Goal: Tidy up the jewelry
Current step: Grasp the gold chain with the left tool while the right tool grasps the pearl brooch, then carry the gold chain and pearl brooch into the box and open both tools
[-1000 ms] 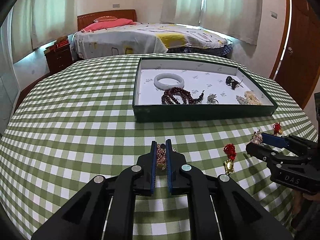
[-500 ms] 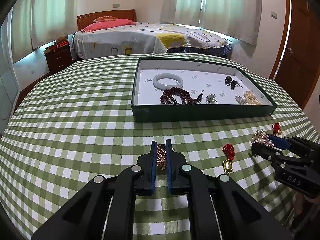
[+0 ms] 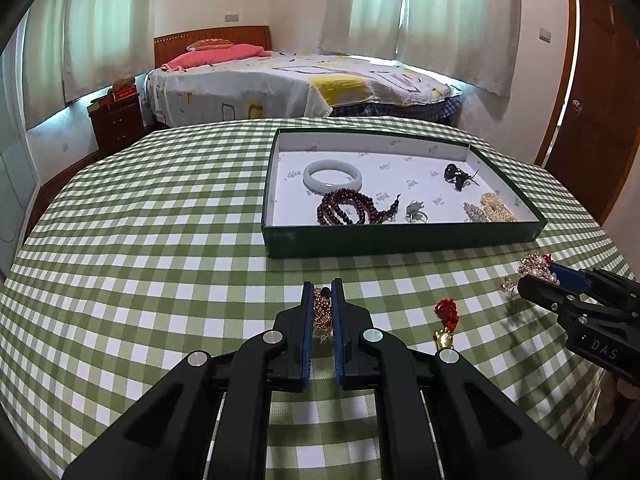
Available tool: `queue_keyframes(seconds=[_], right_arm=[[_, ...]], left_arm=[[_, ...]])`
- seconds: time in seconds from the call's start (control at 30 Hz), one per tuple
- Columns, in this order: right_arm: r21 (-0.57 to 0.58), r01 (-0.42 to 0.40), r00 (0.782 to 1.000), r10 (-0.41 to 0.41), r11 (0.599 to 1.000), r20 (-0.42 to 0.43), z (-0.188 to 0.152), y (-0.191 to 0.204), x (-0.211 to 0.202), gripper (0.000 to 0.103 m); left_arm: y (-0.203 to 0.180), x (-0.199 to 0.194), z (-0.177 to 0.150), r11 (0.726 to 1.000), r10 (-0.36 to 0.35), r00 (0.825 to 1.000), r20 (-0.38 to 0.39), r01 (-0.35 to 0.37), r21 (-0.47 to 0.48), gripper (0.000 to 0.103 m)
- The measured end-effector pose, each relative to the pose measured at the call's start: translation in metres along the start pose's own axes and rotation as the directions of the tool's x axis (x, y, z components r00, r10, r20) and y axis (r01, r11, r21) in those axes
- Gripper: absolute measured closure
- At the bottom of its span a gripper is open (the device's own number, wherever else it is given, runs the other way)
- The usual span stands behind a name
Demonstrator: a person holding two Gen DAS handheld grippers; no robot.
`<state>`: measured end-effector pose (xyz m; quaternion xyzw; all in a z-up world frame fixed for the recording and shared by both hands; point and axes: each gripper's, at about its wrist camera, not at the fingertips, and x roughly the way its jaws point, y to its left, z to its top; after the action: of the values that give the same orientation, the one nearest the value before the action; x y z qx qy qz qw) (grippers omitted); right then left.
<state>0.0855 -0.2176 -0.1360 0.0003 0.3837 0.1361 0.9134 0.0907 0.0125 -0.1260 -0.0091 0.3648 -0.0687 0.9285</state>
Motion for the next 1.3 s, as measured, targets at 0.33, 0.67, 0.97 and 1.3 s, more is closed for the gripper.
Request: queue_keyframes(seconds=[0.33,0.67,0.97,1.3], right_arm=[[0.002,-0.003,1.000,0.003,1.000,0.030,0.006,0.000,-0.012,0.061],[0.003,-0.009,0.997,0.009,1.000,0.080,0.019,0.001,-0.030,0.061],[-0.009,-0.023,0.990,0.024,1.000,0.136,0.041,0.003,-0.041,0.061],[-0.031,-0.020,0.977,0.026,0.999,0.210,0.086,0.000,-0.041,0.061]], left_arm=[[-0.003,-0.011,0.008,1.000,-0.002,1.000,0.028,0.002,0.000,0.094],[-0.006,-0.032,0.027,1.000,-0.024,0.996,0.087,0.025,-0.009,0.094],[-0.014,-0.042,0.055,0.998,-0.056,0.986,0.155,0.057,0.000,0.094],[-0.033,-0.031,0.106,0.995,-0.096,0.967,0.234,0.088,0.045,0.094]])
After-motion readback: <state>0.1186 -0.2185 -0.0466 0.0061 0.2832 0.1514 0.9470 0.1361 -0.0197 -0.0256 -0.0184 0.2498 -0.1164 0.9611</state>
